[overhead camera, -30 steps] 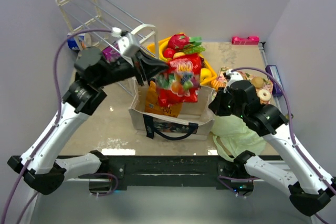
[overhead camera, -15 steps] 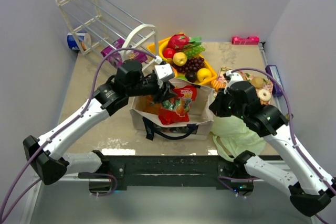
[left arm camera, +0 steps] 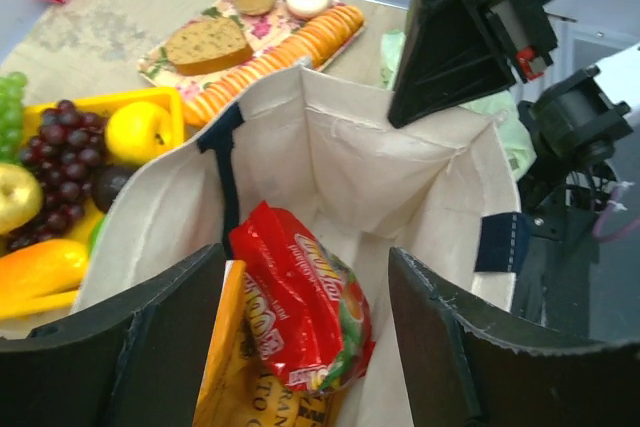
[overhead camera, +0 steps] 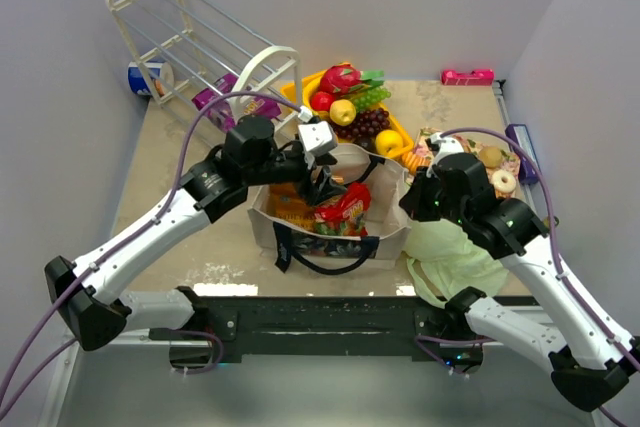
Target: Place the mixed food into the grocery bags and tie them
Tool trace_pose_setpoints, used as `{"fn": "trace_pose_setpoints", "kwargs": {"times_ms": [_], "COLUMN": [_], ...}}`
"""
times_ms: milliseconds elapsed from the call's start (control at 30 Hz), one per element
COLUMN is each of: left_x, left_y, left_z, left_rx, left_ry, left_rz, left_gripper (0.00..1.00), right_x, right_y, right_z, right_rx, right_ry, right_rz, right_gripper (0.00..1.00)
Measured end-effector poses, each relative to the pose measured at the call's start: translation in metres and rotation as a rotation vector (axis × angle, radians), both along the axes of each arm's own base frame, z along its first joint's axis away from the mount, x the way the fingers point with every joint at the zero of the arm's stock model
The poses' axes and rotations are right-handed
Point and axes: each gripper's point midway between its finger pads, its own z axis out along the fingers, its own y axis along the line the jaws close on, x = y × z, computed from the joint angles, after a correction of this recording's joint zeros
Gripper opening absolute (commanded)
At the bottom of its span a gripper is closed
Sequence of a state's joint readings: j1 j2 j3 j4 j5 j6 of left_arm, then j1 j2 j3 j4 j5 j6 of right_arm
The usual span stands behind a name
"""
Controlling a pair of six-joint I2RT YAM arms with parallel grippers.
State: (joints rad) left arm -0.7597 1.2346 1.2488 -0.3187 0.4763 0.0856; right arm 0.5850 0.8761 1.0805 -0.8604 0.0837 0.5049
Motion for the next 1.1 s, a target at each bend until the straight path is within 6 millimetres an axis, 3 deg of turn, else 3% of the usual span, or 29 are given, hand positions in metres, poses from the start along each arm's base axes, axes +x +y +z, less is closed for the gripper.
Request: {"fn": "trace_pose_setpoints", "kwargs": {"times_ms": [67,267,333,400,533,600,700,733,867,933,1000,1100], "left_x": [-0.007,-0.018,-0.01,-0.002,0.031,0.046,0.064,0.077,0.103,0.112,0.119,0.13], "left_y": [-0.005,-0.004,0.004,0.018,0.077,0.116,0.171,0.207,0.284,0.313,0.323,0.321], "left_z": [-0.008,-0.066,-0.061,-0.044,0.023,0.055,0.076,0.079,0.065,0.043,0.026,0.0], "left_rx": [0.003,0.12,0.12,0.082,-0.092,-0.181,-0.269,-0.307,-0.419,-0.491,-0.558,-0.649], "left_ry": [0.017,0.127,0.113,0.091,0.024,-0.017,-0.025,-0.01,0.089,0.175,0.252,0.374], "left_rz": [-0.023,-0.011,0.048,0.114,0.358,0.511,0.698,0.806,1.013,1.086,1.103,1.078], "left_gripper": [0.71,0.81,0.83,0.84,0.92,0.92,0.91,0.91,0.86,0.79,0.76,0.75], "right_x": [0.0,0.0,0.0,0.0,-0.001,-0.001,-0.001,-0.002,-0.002,-0.003,-0.005,-0.007], "right_y": [0.0,-0.001,-0.002,-0.003,-0.003,-0.003,-0.004,-0.004,-0.004,-0.005,-0.006,-0.008], "right_z": [0.001,0.003,0.003,0.004,0.004,0.004,0.005,0.005,0.006,0.007,0.009,0.01], "right_rx": [0.0,-0.001,-0.002,-0.001,0.0,0.001,0.002,0.003,0.005,0.008,0.01,0.011], "right_ry": [-0.001,-0.005,-0.007,-0.01,-0.011,-0.012,-0.015,-0.014,-0.017,-0.022,-0.026,-0.029], "right_rz": [-0.002,-0.006,-0.008,-0.009,-0.01,-0.01,-0.01,-0.009,-0.009,-0.009,-0.009,-0.011], "right_gripper": [0.08,0.08,0.08,0.08,0.08,0.08,0.08,0.08,0.08,0.08,0.08,0.08]}}
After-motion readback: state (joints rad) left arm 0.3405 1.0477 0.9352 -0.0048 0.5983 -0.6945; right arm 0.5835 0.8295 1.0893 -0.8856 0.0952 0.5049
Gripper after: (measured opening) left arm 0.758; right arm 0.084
